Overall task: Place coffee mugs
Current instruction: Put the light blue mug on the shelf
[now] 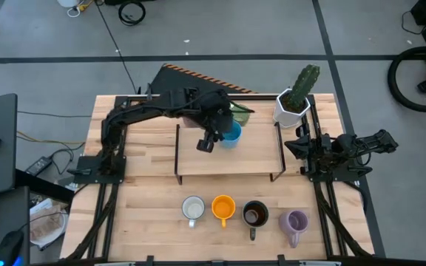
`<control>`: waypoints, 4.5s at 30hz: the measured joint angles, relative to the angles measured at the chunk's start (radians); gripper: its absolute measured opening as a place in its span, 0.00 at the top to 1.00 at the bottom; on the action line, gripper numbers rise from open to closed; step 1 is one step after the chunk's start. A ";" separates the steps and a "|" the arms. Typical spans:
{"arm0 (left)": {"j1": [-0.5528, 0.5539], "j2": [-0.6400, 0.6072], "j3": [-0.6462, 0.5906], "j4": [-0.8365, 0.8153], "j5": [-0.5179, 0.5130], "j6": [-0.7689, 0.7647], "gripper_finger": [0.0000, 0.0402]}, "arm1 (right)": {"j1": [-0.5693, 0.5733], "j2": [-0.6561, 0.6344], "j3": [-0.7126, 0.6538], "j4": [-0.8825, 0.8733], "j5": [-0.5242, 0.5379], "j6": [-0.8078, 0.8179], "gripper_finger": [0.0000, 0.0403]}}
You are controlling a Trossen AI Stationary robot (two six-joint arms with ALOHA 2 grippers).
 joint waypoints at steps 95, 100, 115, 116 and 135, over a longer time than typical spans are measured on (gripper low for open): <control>-0.002 -0.312 -1.207 1.450 -0.060 -0.411 0.28 | -0.002 0.002 0.000 0.042 0.015 -0.056 0.96; -0.001 -0.312 -1.200 1.452 -0.059 -0.392 0.28 | -0.002 0.002 0.000 0.042 0.015 -0.056 0.96; 0.001 -0.254 -1.171 1.515 -0.069 -0.422 0.28 | -0.002 0.004 0.000 0.058 0.014 -0.060 0.96; 0.001 -0.243 -1.159 1.514 -0.068 -0.420 0.28 | -0.002 0.005 0.000 0.057 0.014 -0.060 0.96; -0.002 -0.073 -0.970 1.519 -0.059 -0.368 0.28 | -0.002 0.005 0.000 0.055 0.006 -0.053 0.96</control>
